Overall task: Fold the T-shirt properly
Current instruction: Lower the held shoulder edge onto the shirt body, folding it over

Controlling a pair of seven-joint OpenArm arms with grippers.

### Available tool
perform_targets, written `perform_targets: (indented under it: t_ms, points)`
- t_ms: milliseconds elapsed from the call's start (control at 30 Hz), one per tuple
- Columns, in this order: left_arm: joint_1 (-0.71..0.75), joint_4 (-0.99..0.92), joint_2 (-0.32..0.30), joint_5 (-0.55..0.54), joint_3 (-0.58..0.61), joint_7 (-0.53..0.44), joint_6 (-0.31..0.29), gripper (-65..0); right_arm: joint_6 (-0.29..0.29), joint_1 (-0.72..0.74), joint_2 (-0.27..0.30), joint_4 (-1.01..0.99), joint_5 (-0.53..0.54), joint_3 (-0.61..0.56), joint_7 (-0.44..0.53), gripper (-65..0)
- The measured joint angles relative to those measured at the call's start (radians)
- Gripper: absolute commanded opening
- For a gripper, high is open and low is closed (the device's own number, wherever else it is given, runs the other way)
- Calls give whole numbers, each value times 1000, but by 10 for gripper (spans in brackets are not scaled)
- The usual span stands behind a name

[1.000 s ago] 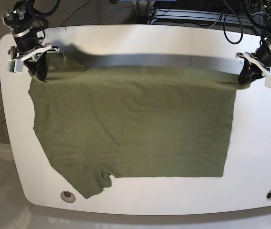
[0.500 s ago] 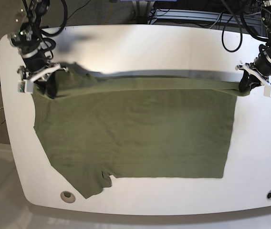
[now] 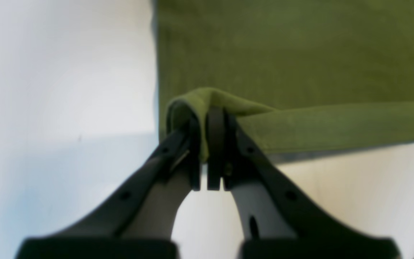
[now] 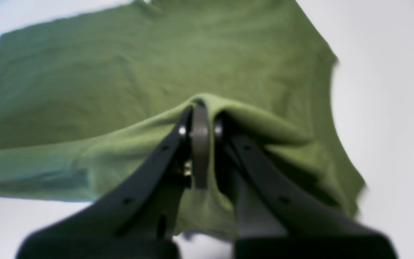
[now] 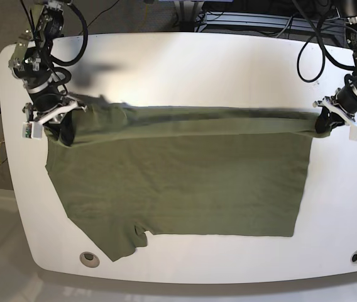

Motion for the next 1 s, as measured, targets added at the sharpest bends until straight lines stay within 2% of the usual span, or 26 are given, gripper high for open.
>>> perform_targets:
  t_ms: [300, 467, 600, 733, 1000]
  points:
    - [-93, -111, 2, 11, 30, -8, 1, -650, 9, 104, -8, -124, -57, -10, -5, -650]
    - [-135, -182, 2, -5, 29, -25, -11, -650, 20, 181, 1, -237, -52, -10, -12, -650]
    - [-149, -220, 4, -10, 25, -26, -4, -650, 5, 238, 8, -300, -62, -9, -18, -650]
    - [-150, -225, 5, -14, 24, -26, -11, -650, 17, 254, 11, -326, -53, -9, -10, -650]
    - [-157, -219, 5, -15, 24, -30, -11, -650, 9, 265, 2, -377, -103, -45, -9, -650]
